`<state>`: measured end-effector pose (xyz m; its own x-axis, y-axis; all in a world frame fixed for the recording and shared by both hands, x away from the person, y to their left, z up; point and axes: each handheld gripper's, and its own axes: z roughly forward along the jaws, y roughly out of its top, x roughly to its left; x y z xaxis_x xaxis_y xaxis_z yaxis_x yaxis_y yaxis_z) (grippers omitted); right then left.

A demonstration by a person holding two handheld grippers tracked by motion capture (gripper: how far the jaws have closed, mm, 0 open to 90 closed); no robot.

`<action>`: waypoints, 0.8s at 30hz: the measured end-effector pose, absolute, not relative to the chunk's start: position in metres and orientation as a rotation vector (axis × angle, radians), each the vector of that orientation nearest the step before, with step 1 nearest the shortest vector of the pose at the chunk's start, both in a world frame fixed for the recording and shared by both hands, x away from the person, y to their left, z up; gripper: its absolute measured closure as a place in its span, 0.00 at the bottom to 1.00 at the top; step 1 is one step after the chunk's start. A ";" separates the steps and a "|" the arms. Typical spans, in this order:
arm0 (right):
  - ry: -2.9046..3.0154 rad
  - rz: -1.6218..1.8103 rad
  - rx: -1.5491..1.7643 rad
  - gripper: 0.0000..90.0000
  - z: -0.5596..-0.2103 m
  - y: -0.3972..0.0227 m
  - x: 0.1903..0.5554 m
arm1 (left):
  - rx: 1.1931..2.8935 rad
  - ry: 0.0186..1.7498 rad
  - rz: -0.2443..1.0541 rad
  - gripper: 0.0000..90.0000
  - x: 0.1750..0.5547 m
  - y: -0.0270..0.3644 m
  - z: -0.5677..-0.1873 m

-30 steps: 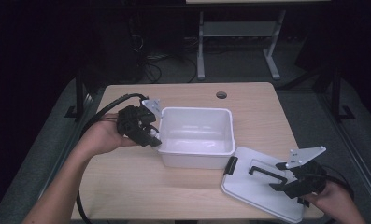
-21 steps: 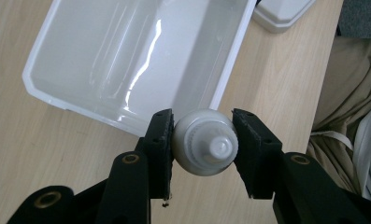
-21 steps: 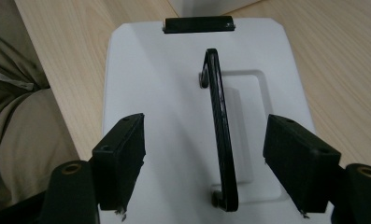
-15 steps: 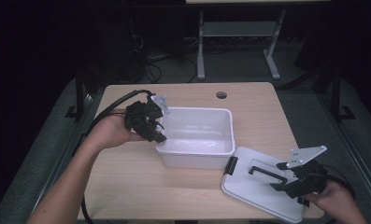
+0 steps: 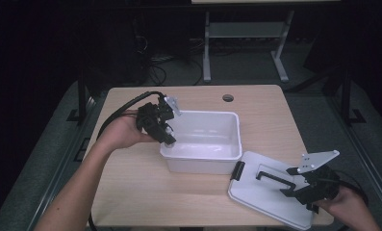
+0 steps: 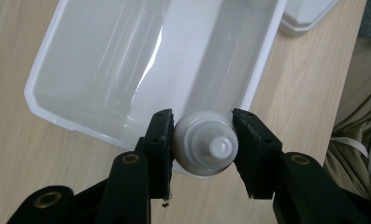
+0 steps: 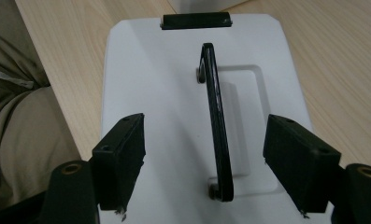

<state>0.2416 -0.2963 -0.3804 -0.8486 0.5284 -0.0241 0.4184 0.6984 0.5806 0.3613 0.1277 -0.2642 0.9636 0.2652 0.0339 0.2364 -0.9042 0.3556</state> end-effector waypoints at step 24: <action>2.726 0.853 0.761 0.32 -0.380 -0.296 0.243 | 2.796 0.401 0.098 0.66 0.372 0.122 -0.289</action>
<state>0.2429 -0.2957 -0.3800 -0.8514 0.5239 -0.0233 0.4172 0.7036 0.5753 0.3724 0.1222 -0.2886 0.9584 0.2844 0.0230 0.2629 -0.9115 0.3162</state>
